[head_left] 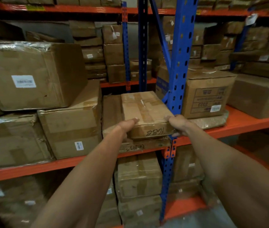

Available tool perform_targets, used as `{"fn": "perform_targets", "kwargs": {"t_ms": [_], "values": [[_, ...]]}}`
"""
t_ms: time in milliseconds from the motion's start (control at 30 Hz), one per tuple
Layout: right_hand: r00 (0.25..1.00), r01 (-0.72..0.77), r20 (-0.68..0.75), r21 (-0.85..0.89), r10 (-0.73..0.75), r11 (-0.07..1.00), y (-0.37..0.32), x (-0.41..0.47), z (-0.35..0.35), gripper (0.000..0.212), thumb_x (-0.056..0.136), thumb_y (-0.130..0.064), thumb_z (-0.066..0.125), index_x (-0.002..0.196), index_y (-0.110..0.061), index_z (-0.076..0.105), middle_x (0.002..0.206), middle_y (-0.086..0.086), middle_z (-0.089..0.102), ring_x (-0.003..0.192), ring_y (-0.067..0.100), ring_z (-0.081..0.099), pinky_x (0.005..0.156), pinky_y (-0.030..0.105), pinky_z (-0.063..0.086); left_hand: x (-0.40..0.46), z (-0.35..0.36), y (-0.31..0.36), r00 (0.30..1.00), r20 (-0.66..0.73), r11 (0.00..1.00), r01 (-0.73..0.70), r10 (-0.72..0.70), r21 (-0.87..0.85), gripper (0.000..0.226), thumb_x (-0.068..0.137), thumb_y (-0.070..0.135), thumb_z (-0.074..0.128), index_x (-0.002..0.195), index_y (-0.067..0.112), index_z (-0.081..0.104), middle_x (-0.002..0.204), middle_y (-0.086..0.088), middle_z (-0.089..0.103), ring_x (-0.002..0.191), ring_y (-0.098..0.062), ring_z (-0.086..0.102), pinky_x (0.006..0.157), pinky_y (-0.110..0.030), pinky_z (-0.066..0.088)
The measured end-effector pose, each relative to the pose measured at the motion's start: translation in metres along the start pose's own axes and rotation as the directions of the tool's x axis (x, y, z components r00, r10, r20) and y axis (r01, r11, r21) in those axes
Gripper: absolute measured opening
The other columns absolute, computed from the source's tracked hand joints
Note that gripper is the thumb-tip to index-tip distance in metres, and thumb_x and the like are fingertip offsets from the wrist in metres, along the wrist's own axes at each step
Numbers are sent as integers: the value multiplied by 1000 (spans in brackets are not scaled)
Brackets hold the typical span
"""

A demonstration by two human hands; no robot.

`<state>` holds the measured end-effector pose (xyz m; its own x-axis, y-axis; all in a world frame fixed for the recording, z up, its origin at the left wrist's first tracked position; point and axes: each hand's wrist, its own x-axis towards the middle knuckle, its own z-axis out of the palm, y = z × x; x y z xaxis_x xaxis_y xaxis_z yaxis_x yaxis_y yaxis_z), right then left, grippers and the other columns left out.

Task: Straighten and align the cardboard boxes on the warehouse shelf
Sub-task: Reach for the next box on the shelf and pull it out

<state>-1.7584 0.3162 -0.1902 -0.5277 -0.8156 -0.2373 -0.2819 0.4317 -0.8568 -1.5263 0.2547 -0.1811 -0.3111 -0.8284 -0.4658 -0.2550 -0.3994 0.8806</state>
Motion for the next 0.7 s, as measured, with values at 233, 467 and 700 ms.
{"fn": "perform_targets", "kwargs": {"t_ms": [233, 467, 700], "values": [[999, 32, -30, 101, -29, 994, -27, -15, -7, 53, 106, -35, 59, 147, -5, 46, 149, 16, 50, 124, 35, 59, 88, 55, 63, -4, 2, 18, 993, -101, 932, -94, 62, -351, 64, 78, 23, 83, 134, 15, 53, 125, -19, 64, 104, -37, 68, 65, -53, 63], [880, 469, 193, -492, -433, 734, -85, -62, 9, 109, 78, -61, 77, 166, -38, 18, 172, 7, 23, 155, 37, 27, 123, 57, 30, -50, -22, 91, 917, -323, 932, -307, 236, -192, 48, 81, 25, 82, 112, 13, 48, 92, -17, 66, 88, -34, 71, 80, -54, 62], [711, 503, -77, -639, -699, 582, -130, -109, 48, 80, 92, -46, 77, 151, -13, 34, 129, 18, 66, 122, 42, 63, 100, 51, 48, -102, -31, 162, 711, -415, 824, -500, 567, 267, 69, 61, 54, 83, 112, 15, 58, 103, -13, 70, 87, -31, 72, 77, -42, 64]]}}
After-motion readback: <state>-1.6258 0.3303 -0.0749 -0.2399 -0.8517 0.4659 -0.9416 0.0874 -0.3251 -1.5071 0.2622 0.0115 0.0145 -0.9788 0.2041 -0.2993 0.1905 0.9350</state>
